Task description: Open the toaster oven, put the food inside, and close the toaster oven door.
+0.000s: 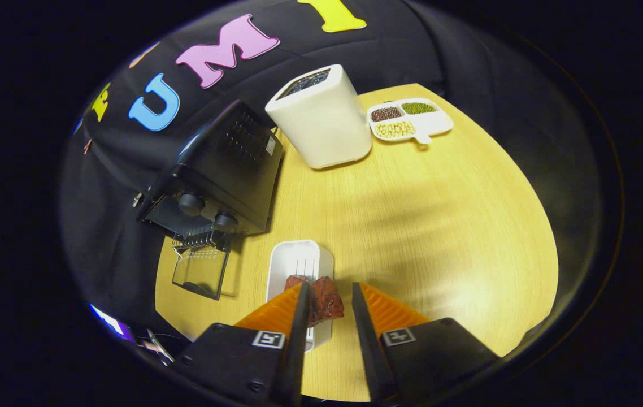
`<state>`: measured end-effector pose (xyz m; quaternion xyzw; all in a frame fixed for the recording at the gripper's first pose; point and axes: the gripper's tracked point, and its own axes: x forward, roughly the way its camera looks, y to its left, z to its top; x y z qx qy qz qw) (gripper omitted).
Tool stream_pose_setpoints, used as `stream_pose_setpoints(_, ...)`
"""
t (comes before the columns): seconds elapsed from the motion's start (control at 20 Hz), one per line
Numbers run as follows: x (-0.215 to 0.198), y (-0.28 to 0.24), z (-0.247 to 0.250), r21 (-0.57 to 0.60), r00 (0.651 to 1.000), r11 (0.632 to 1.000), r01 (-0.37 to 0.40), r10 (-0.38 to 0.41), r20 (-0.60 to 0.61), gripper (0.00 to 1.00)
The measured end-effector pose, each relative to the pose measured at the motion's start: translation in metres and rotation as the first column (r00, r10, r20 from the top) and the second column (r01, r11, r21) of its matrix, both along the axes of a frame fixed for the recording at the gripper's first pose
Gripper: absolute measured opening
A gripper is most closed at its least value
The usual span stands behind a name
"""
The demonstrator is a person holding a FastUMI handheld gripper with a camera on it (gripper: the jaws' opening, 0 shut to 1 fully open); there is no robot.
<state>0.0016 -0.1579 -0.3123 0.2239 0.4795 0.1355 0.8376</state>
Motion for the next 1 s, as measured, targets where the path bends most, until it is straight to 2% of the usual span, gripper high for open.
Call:
stream_pose_setpoints(0.05,-0.001,0.003,0.001,0.037,1.000,0.999,-0.007,0.008,-0.017,0.40)
stream_pose_setpoints(0.1,-0.002,0.006,0.003,0.067,1.000,0.998,-0.016,0.018,-0.019,0.28)
stream_pose_setpoints(0.2,0.000,0.004,0.011,0.079,1.000,0.996,-0.029,0.030,-0.003,0.16)
stream_pose_setpoints(0.45,0.004,0.003,0.029,-0.001,0.992,0.996,-0.091,0.090,0.085,0.12)
stream_pose_setpoints(0.65,0.009,0.013,0.084,-0.008,0.970,0.999,-0.050,0.051,0.238,0.12)
stream_pose_setpoints(1.0,-0.016,0.111,0.165,0.096,0.924,0.993,-0.069,0.027,0.381,0.12)
